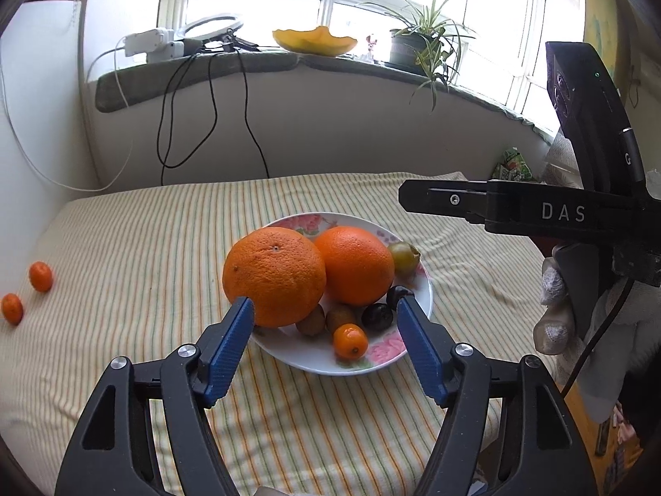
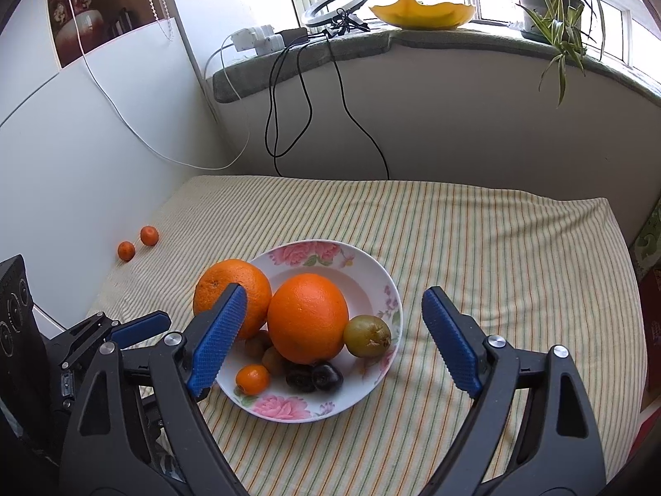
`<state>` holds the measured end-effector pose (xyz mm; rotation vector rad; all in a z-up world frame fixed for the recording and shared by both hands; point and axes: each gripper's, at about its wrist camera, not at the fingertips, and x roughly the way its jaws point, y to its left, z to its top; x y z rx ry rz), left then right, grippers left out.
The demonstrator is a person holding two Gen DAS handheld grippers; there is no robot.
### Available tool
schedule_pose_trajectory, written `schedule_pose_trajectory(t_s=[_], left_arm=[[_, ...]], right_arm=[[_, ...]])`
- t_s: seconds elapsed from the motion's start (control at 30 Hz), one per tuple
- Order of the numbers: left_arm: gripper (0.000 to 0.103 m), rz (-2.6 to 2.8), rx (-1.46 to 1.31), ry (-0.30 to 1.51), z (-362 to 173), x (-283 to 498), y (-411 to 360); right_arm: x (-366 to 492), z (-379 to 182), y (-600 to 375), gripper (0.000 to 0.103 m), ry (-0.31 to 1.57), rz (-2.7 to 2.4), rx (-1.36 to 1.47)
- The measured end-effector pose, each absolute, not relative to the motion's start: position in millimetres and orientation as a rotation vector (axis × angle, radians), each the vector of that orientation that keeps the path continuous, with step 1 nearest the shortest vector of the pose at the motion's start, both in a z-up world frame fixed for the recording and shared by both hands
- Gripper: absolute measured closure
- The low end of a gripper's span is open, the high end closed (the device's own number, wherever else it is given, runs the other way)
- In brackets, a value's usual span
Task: Organize fruits
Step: 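Release the tangerine with left onto the plate while right releases the green plum, then move both open grippers from the plate to the two tangerines by the wall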
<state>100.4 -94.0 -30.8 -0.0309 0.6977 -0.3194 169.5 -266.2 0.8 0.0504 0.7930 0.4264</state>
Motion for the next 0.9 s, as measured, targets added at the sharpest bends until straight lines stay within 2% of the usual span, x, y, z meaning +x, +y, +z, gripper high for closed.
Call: schedule_pose_trajectory(t_s=[0.37,0.9], left_arm=[[0.032,-0.272,-0.046,0.661,-19,95,-65],[0.032,-0.143,-0.088,0.641,-22,95,7]], right_arm=[[165,16,-236,0.014,0.735,0.459,0.007],[179,15,-157,0.014,0.782,0.59,-0.045]])
